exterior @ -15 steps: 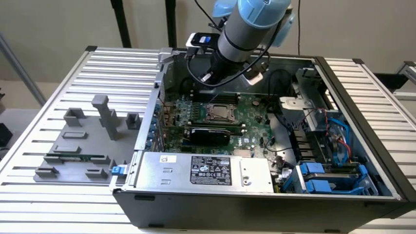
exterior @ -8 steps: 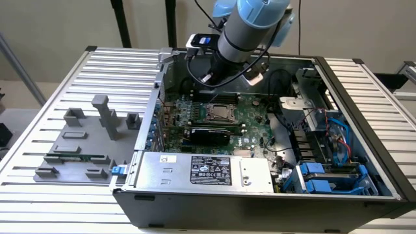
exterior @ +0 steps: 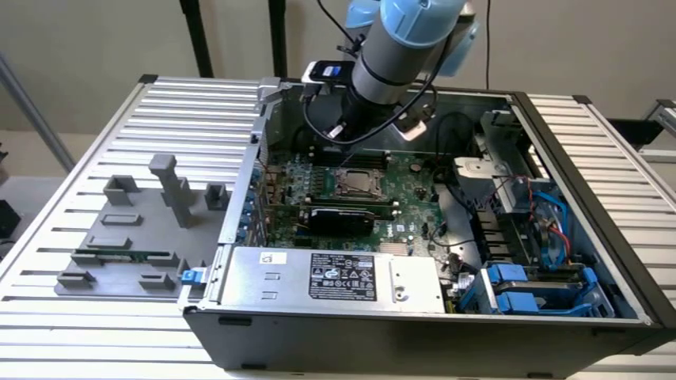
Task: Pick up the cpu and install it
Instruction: 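Install the first cpu locking lever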
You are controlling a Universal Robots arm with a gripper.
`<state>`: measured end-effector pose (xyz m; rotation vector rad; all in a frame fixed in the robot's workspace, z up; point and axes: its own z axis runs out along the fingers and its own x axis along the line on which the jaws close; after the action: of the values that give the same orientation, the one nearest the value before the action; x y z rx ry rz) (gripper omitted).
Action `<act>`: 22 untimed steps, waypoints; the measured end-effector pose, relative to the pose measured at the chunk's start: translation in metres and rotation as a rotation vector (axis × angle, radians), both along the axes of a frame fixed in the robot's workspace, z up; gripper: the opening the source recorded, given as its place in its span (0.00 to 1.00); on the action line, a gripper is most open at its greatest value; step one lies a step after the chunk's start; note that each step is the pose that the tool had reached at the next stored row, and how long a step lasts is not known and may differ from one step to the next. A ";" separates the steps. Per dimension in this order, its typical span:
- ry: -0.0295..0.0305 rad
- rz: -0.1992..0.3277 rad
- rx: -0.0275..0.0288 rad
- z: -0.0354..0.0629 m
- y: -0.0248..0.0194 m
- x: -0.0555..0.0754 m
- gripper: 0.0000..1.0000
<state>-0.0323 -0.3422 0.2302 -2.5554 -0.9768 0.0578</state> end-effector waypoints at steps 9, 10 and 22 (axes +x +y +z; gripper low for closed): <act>-0.0160 0.000 -0.0005 -0.0082 0.0008 0.000 0.11; -0.0181 0.000 -0.0004 -0.0101 0.0012 -0.001 0.11; -0.0259 0.001 -0.0278 -0.0200 0.0080 -0.001 0.11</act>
<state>-0.0334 -0.3342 0.2102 -2.5872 -0.9931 0.0387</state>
